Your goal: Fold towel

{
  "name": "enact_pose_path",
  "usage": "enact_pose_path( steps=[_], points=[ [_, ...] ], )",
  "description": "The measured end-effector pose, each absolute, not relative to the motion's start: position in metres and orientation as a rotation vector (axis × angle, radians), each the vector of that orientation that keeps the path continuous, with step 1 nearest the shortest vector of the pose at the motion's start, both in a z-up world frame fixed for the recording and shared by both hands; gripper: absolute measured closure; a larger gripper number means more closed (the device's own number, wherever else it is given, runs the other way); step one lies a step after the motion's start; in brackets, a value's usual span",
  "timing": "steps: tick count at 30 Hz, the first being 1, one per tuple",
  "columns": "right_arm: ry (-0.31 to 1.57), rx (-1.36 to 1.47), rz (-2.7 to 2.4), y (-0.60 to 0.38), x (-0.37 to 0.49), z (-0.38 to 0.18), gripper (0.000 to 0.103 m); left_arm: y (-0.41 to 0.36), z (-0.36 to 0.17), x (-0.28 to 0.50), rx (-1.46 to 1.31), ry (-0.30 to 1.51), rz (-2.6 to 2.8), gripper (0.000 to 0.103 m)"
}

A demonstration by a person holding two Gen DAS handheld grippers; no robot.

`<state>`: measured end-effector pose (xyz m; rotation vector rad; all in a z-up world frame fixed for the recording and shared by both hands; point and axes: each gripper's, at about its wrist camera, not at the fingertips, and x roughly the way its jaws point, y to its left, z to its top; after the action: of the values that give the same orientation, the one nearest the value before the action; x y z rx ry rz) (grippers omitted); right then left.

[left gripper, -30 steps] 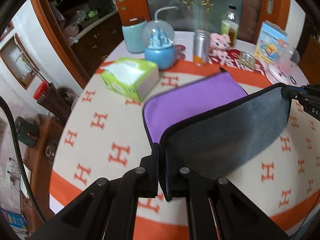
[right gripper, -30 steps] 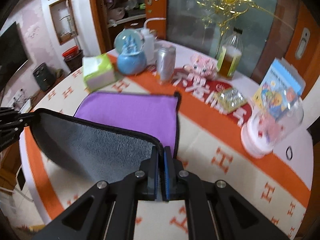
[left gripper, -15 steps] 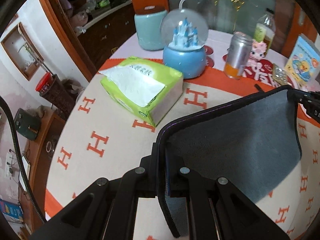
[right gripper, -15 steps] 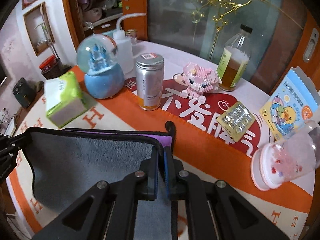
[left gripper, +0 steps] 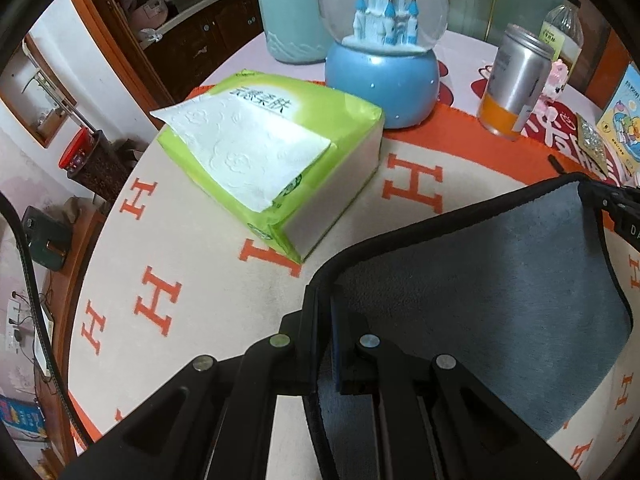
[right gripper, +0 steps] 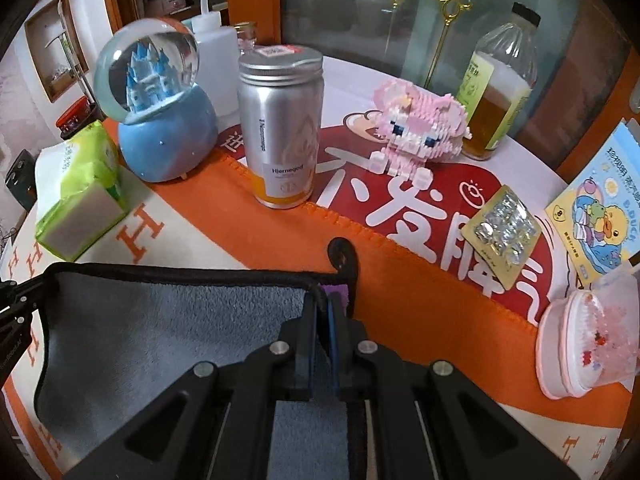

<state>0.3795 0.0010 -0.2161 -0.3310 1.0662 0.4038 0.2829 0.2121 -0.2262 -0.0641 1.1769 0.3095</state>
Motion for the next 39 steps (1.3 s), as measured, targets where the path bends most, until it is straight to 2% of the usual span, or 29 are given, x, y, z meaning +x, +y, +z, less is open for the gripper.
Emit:
enact_pose_path(
  steps=[10, 11, 12, 14, 16, 22, 24, 27, 34, 36, 39],
  points=[
    [1.075, -0.325, 0.425, 0.0, 0.38, -0.226, 0.096, 0.216, -0.238, 0.284, -0.058, 1.173, 0.329, 0.093],
    [1.075, -0.321, 0.43, 0.0, 0.381, -0.228, 0.094, 0.217, -0.238, 0.283, -0.058, 1.169, 0.333, 0.089],
    [1.077, -0.315, 0.433, -0.002, 0.38, -0.227, 0.093, 0.218, -0.238, 0.283, -0.056, 1.168, 0.338, 0.081],
    [1.08, -0.298, 0.426, -0.007, 0.38, -0.225, 0.084, 0.219, -0.237, 0.281, -0.053, 1.16, 0.35, 0.068],
    [1.077, -0.281, 0.424, -0.013, 0.379, -0.222, 0.079, 0.219, -0.234, 0.278, -0.055, 1.15, 0.343, 0.062],
    [1.074, -0.242, 0.418, -0.027, 0.369, -0.21, 0.079, 0.212, -0.221, 0.268, -0.047, 1.127, 0.346, 0.041],
    [1.069, -0.235, 0.419, -0.032, 0.364, -0.205, 0.079, 0.208, -0.215, 0.263, -0.052, 1.117, 0.346, 0.028],
    [1.068, -0.207, 0.427, -0.041, 0.352, -0.196, 0.079, 0.204, -0.203, 0.255, -0.064, 1.096, 0.348, 0.02],
    [1.057, -0.134, 0.421, -0.066, 0.318, -0.167, 0.078, 0.186, -0.17, 0.228, -0.117, 1.069, 0.331, 0.014],
    [1.044, -0.123, 0.416, -0.072, 0.305, -0.157, 0.076, 0.182, -0.161, 0.217, -0.14, 1.059, 0.319, 0.008],
    [1.019, -0.104, 0.399, -0.085, 0.282, -0.14, 0.068, 0.173, -0.145, 0.2, -0.167, 1.038, 0.309, 0.001]
  ],
)
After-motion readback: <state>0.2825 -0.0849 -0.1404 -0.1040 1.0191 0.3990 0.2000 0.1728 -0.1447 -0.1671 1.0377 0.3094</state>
